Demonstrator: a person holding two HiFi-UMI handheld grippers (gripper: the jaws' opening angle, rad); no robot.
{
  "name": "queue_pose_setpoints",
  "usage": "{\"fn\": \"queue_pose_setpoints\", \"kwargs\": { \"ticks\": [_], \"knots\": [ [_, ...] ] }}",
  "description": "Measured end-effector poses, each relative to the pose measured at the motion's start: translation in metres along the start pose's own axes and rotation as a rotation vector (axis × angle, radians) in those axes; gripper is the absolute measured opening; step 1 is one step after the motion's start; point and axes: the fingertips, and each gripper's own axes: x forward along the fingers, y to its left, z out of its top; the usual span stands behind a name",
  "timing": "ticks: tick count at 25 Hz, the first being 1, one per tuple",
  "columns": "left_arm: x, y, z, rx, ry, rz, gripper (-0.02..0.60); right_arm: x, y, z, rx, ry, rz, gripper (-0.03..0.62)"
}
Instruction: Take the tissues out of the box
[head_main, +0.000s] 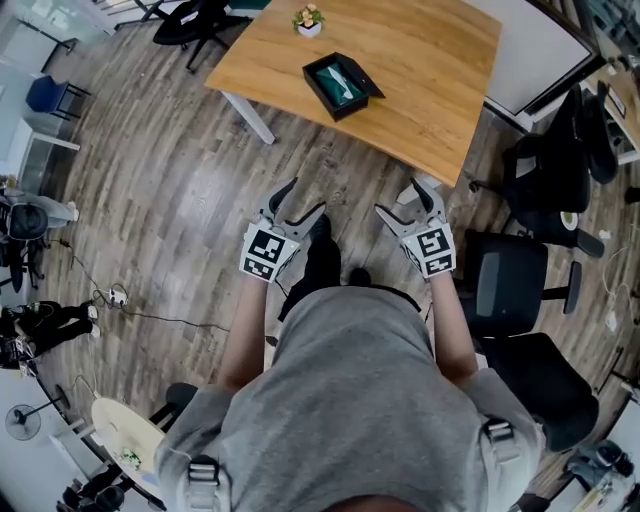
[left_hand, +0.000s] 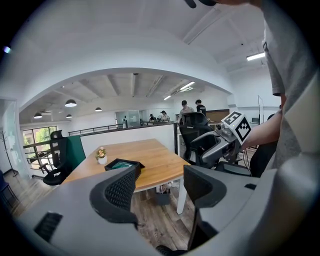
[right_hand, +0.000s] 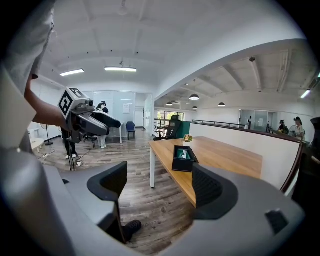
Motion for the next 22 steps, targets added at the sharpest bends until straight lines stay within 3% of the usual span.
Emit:
{"fn": "queue_pose_setpoints", "kwargs": {
  "ticks": [14, 22],
  "knots": [
    [0.031, 0.107, 0.003, -0.029, -0.01, -0.028, 0.304, 0.099, -0.026, 0.038, -0.005, 0.011, -0.041, 0.405],
    [0.056, 0.153, 0.001, -0.012, -0.007, -0.083, 0.302, 0.145, -0.034, 0.051, -0.012, 0.041, -0.06, 0.394]
  ]
}}
